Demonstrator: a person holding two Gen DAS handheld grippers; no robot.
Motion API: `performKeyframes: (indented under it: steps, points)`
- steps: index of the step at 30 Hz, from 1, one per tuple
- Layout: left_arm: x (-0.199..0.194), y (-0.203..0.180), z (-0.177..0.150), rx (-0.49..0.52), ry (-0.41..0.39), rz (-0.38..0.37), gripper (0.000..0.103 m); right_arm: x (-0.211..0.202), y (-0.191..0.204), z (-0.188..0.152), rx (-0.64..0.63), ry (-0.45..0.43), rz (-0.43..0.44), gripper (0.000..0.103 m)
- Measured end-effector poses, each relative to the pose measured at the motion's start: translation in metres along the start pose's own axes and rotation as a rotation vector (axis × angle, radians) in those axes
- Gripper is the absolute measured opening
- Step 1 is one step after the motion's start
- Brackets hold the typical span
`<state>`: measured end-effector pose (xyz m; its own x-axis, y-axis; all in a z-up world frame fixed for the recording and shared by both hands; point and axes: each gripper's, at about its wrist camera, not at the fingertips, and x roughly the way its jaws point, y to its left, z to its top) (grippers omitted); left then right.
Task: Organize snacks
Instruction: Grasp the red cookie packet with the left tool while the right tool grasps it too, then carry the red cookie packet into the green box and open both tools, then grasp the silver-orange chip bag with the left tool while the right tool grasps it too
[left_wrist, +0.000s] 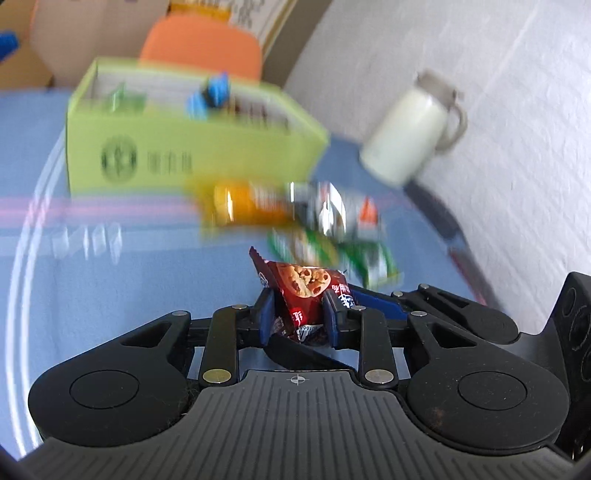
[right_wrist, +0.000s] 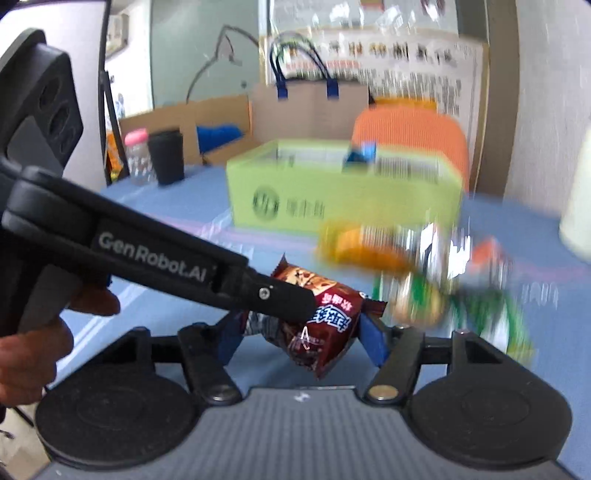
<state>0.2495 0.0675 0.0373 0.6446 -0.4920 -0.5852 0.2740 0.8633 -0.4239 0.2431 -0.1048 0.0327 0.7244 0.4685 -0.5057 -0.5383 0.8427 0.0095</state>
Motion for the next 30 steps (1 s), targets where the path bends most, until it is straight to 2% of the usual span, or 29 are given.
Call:
performKeyframes:
  steps: [4, 6, 9, 11, 14, 15, 16, 18, 20, 23, 26, 28, 30]
  points:
    - [-0.005, 0.006, 0.06, 0.038, -0.131, 0.051, 0.005, 0.035, -0.013, 0.061, -0.061, -0.099, 0.023, 0.067]
    - [-0.001, 0.014, 0.092, 0.048, -0.179, 0.091, 0.005, 0.061, -0.021, 0.09, -0.08, -0.118, 0.04, 0.067]
    - [0.014, 0.032, 0.131, 0.037, -0.211, 0.152, 0.005, 0.105, -0.035, 0.119, -0.077, -0.113, 0.083, 0.067]
    - [0.028, 0.048, 0.149, 0.02, -0.204, 0.187, 0.006, 0.134, -0.043, 0.13, -0.06, -0.089, 0.109, 0.068]
    - [0.04, 0.071, 0.165, -0.015, -0.218, 0.224, 0.022, 0.151, -0.054, 0.137, -0.042, -0.087, 0.115, 0.069]
    - [0.038, 0.076, 0.166, -0.03, -0.234, 0.226, 0.039, 0.145, -0.06, 0.138, -0.031, -0.109, 0.113, 0.069]
    - [0.034, 0.079, 0.165, -0.038, -0.255, 0.22, 0.045, 0.135, -0.065, 0.139, -0.025, -0.132, 0.102, 0.07]
    - [0.022, 0.08, 0.161, -0.038, -0.294, 0.209, 0.046, 0.111, -0.076, 0.137, -0.019, -0.181, 0.059, 0.079]
    - [0.015, 0.077, 0.153, -0.031, -0.307, 0.2, 0.049, 0.085, -0.087, 0.131, -0.016, -0.209, 0.01, 0.083]
    - [0.009, 0.065, 0.134, -0.008, -0.293, 0.16, 0.057, 0.055, -0.101, 0.112, -0.012, -0.203, -0.062, 0.094]
    - [0.016, 0.053, 0.112, 0.009, -0.235, 0.116, 0.061, 0.045, -0.111, 0.082, 0.0, -0.126, -0.108, 0.094]
    - [0.028, 0.046, 0.095, 0.017, -0.171, 0.093, 0.062, 0.05, -0.116, 0.059, 0.004, -0.05, -0.114, 0.093]
    - [0.047, 0.044, 0.083, 0.005, -0.091, 0.101, 0.06, 0.06, -0.125, 0.041, 0.038, 0.026, -0.107, 0.093]
